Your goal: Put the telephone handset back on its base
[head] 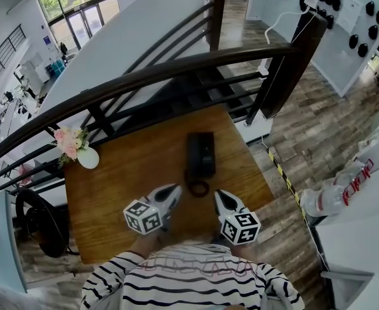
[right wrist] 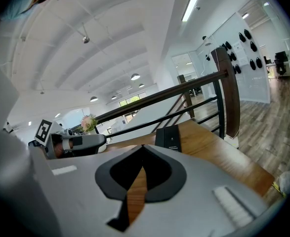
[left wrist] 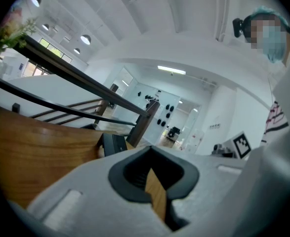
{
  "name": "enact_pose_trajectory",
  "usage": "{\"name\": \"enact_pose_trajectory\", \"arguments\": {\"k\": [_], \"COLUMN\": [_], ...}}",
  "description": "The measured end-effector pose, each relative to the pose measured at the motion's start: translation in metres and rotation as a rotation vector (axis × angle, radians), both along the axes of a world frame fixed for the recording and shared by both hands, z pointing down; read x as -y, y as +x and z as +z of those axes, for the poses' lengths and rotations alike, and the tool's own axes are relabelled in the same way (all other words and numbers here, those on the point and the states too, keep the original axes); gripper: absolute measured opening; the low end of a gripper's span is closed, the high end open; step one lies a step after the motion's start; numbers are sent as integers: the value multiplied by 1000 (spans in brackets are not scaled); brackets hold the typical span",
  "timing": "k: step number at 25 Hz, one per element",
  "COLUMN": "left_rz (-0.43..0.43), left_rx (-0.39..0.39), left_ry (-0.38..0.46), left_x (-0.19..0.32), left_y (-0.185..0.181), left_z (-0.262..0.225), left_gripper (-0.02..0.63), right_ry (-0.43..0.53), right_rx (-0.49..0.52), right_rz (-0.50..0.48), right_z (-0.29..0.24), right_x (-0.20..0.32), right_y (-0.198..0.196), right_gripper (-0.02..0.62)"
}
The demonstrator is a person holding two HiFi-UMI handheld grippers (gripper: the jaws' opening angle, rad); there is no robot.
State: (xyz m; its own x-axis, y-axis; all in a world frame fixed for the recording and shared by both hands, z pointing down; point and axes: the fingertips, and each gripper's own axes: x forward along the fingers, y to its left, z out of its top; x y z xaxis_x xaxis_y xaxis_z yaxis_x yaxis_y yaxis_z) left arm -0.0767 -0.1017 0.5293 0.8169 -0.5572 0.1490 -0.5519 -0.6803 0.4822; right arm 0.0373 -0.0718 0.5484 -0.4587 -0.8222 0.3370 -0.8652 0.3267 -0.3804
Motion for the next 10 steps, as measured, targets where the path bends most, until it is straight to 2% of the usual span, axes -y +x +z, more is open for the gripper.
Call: {"name": "enact_pose_trajectory", "arguments": {"k": [10], "left_rz": [-11], "left_rx": [-7], "left_ry": [-10], "left_x": [6], "left_y": [-1], "left_z": [-1], "left_gripper": [2], "right_ry": [0], "right_rx": [-4], "right_rz": [-5], "right_z": [-3], "right_x": [9], "right_y": [0], "right_gripper": [0]}}
